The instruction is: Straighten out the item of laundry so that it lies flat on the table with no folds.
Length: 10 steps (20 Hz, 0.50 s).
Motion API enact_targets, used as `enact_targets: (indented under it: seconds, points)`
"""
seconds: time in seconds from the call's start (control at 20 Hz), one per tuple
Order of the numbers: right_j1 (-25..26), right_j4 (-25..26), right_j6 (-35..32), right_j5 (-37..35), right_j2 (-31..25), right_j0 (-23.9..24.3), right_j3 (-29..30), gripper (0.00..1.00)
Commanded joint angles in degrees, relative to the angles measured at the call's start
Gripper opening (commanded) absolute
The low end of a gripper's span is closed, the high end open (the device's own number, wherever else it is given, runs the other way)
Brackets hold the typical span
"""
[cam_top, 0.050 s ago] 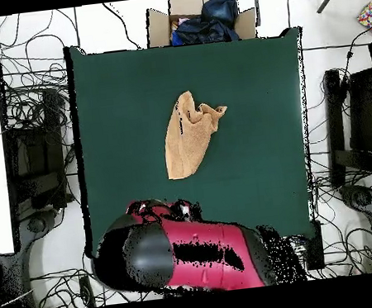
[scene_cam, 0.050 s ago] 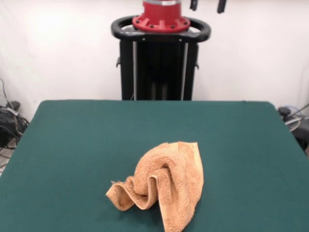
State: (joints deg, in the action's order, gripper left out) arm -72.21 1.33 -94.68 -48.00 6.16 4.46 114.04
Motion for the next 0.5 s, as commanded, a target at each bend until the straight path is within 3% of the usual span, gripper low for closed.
enact_targets:
  seconds: [0.05,0.5]
  points:
    - [8.39,-0.72,-4.58,0.74,-5.26,2.28,-3.08,1.00]
    - [16.17,0.51,-2.38,2.96,-8.24,4.69,-9.22,1.00]
